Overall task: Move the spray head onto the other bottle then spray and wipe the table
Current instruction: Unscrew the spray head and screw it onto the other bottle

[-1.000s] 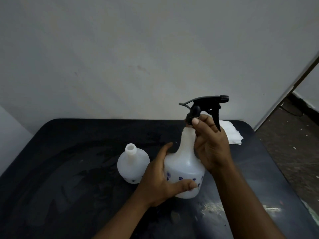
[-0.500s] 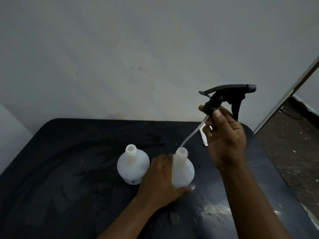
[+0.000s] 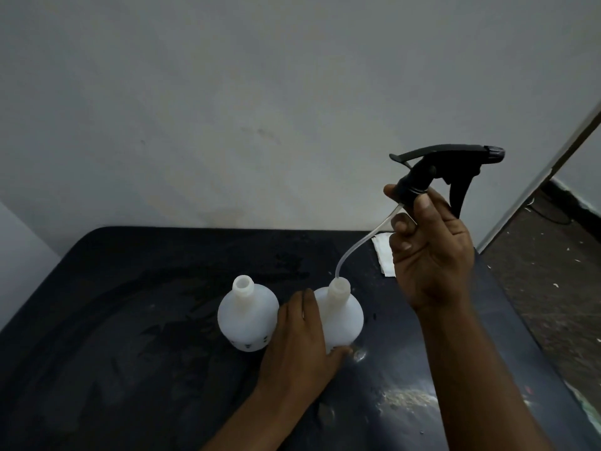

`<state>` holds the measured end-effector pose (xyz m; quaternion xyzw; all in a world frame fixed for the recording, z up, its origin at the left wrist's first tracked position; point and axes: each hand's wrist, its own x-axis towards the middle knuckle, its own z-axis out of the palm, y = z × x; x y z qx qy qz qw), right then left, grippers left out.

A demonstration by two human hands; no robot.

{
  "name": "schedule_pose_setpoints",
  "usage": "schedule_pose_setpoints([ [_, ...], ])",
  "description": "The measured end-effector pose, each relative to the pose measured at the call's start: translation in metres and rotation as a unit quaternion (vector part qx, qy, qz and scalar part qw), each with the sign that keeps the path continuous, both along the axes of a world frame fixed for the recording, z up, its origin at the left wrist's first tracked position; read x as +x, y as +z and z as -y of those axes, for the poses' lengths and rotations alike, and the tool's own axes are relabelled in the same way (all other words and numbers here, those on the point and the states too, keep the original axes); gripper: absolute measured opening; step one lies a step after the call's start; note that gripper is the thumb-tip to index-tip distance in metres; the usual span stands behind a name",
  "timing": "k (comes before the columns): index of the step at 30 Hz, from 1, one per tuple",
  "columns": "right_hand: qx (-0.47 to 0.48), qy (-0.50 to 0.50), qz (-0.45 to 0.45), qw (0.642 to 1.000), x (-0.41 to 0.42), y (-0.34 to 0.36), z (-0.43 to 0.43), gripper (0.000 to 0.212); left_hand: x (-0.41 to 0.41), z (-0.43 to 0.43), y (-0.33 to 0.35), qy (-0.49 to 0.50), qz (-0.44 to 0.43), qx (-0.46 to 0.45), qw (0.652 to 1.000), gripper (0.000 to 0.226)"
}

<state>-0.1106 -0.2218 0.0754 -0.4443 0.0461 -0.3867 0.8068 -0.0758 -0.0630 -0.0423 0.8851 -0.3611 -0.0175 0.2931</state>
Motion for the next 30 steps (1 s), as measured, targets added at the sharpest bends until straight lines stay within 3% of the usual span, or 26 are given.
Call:
schedule_pose_setpoints([
  [7, 0.031, -0.004, 0.041, 0.999, -0.005, 0.011, 0.002, 0.02, -0.005, -0.03, 0.067, 0.013, 0.128, -0.156, 0.979, 0.06],
  [12, 0.036, -0.004, 0.065, 0.997, -0.008, 0.016, 0.005, 0.018, 0.02, -0.067, 0.087, 0.081, 0.154, -0.216, 0.961, 0.061],
  [14, 0.037, -0.005, 0.073, 0.997, -0.009, 0.017, 0.008, 0.017, 0.031, -0.078, 0.08, 0.119, 0.099, -0.212, 0.965, 0.076],
  [17, 0.045, -0.011, 0.079, 0.996, -0.01, 0.018, 0.008, 0.017, 0.044, -0.089, 0.054, 0.17, -0.073, -0.159, 0.97, 0.111],
  [21, 0.047, -0.016, 0.083, 0.995, -0.008, 0.018, 0.006, 0.017, 0.053, -0.089, 0.024, 0.158, -0.201, -0.078, 0.964, 0.141],
  [30, 0.052, -0.014, 0.084, 0.995, 0.0, 0.013, 0.001, 0.021, 0.076, -0.067, -0.01, 0.091, -0.175, -0.051, 0.979, 0.092],
])
